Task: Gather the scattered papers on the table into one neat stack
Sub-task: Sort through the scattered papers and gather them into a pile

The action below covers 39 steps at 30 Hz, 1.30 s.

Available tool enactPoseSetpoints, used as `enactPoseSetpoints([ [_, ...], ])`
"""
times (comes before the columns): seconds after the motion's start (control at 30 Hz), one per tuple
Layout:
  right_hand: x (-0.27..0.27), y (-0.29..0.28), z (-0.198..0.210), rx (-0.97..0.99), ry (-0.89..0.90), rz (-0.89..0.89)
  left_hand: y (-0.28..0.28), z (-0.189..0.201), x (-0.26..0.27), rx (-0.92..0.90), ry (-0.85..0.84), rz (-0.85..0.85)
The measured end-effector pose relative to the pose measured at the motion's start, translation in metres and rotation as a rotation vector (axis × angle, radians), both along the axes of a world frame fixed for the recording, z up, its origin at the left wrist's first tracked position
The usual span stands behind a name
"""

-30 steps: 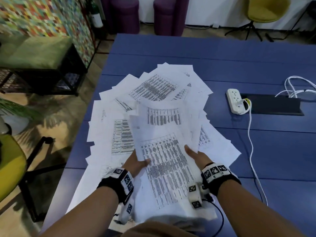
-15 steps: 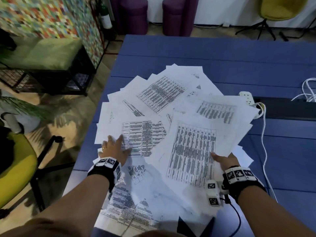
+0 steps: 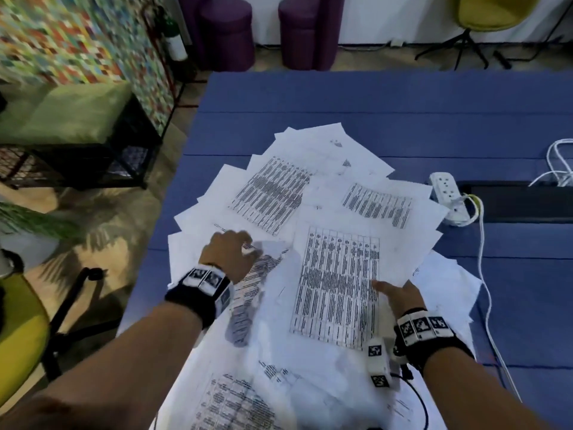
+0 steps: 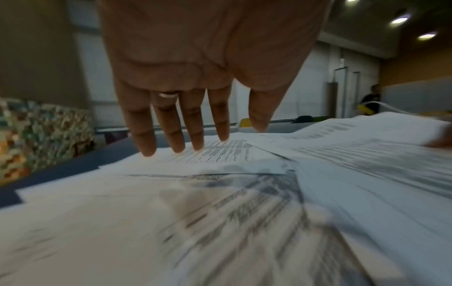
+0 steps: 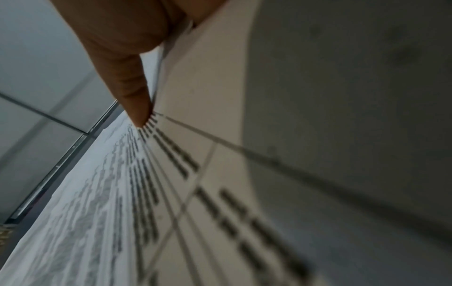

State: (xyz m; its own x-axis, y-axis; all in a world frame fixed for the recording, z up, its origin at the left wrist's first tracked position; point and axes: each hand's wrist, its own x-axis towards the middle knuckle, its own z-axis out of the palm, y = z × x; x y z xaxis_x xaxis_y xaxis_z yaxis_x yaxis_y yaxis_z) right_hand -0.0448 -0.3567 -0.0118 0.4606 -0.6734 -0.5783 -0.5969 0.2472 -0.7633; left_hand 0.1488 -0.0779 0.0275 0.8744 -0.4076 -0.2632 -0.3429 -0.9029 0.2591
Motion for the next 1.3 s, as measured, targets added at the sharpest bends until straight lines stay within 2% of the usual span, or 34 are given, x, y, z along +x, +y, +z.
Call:
enactPoseSetpoints([
  [0.13,0.001,-0.001,-0.003,0.044,-0.032,-0.049,-0.040,-0.020,0.059,-0.066,0.060,0.118],
  [0.27,0.005,-0.006,-0.013,0.055,-0.047,-0.064,-0.043,-0.033,0.117,0.044,0.029,0.256],
  [0.43,0.006,-0.005,-0.023,0.072,-0.060,-0.122,-0.022,-0.054,0.152,0.200,0.048,0.344],
  [0.53,0.007,-0.003,-0.026,0.075,-0.073,-0.149,-0.023,-0.053,0.153,0.211,0.021,0.375],
  [0.73,0.006,0.000,-0.021,0.095,-0.090,-0.167,-0.025,-0.038,0.143,0.244,0.078,0.407],
  [0.9,0.006,0.003,-0.010,0.083,-0.121,-0.158,-0.022,-0.038,0.134,0.189,0.034,0.515],
  [1.03,0.005,0.004,-0.006,0.070,-0.116,-0.125,-0.021,-0.036,0.134,0.060,0.037,0.619],
  [1.17,0.004,0.003,-0.006,0.055,-0.122,-0.121,-0.015,-0.033,0.135,0.102,0.058,0.585],
  [1.3,0.003,0.004,-0.004,0.060,-0.133,-0.104,-0.012,-0.029,0.132,0.018,0.018,0.571],
])
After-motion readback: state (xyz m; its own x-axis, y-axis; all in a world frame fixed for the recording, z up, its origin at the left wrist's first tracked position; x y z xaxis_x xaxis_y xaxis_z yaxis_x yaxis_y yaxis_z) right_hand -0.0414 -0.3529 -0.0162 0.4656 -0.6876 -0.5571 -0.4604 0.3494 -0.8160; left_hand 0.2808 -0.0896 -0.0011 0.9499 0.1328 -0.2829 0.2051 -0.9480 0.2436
